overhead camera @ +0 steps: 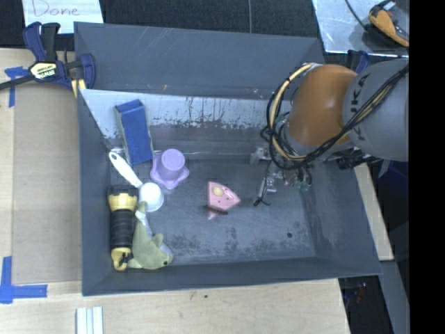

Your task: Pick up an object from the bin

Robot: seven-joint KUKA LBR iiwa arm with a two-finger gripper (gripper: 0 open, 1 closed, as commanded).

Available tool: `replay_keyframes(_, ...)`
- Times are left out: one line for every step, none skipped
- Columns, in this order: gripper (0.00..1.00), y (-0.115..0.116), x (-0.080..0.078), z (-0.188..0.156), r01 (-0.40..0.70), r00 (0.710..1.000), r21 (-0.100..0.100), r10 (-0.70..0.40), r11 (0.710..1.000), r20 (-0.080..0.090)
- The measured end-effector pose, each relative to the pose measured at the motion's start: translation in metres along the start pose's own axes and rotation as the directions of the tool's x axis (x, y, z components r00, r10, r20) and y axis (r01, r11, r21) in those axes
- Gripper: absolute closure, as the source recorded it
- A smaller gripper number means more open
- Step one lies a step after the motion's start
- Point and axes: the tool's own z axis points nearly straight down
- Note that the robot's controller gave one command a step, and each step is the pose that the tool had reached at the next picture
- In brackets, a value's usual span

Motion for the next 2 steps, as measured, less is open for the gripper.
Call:
replay_keyframes(0.0, 0.054, 0.019, 0.017, 0.088, 0.996, -0.003, -0.088, 0.996, 0.007)
replay_keyframes(0.0, 0.021, 0.003, 0.007, 0.031, 0.999, 0.001, -0.031, 1.0, 0.009)
